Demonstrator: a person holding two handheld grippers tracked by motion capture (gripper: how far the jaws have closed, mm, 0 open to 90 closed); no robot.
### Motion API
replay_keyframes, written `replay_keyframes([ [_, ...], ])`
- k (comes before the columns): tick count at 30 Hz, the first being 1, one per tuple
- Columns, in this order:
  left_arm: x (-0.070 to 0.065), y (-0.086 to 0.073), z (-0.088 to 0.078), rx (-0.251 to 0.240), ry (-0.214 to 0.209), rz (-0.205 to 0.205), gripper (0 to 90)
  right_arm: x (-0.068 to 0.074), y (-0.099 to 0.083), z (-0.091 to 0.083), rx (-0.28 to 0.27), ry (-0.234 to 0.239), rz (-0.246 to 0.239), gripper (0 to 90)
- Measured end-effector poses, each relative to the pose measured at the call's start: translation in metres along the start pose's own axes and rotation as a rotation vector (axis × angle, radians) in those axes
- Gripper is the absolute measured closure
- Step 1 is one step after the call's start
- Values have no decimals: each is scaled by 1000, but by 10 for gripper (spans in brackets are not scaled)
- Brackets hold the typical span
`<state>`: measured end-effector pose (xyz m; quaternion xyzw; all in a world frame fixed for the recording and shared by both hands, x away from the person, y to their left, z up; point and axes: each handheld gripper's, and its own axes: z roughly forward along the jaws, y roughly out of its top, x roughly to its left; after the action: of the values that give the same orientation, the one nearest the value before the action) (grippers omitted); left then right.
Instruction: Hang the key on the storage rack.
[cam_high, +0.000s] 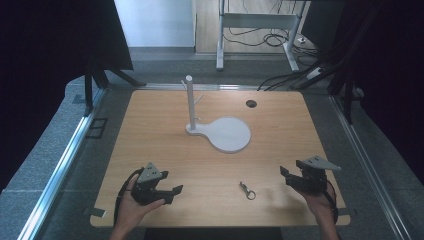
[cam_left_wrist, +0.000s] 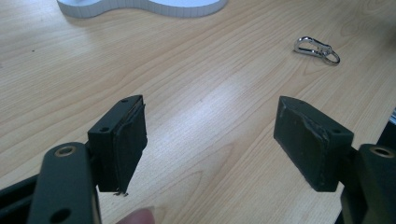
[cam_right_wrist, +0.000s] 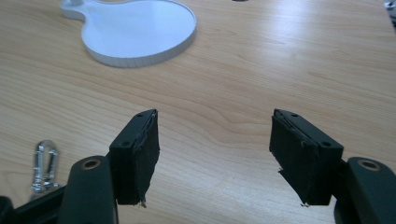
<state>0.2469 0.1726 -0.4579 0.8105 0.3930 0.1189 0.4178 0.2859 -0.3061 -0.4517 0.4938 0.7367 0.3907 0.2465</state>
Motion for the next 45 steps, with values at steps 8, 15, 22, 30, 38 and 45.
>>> replay_keyframes([
  [8,-4,2,-2,5,-4,8,261,2,4,-7,9,28,-16,343],
  [15,-4,3,-5,10,-2,3,263,2,9,-8,17,53,-11,369],
  [22,-2,4,-11,7,10,-9,270,-1,12,-7,61,74,-34,387],
  [30,-3,3,-9,24,4,-6,270,1,19,-7,96,98,-70,397],
  [38,-1,3,-10,23,5,-15,270,9,32,-4,154,138,-112,411],
  [45,-2,2,-7,32,1,-13,270,21,40,2,200,152,-148,417],
])
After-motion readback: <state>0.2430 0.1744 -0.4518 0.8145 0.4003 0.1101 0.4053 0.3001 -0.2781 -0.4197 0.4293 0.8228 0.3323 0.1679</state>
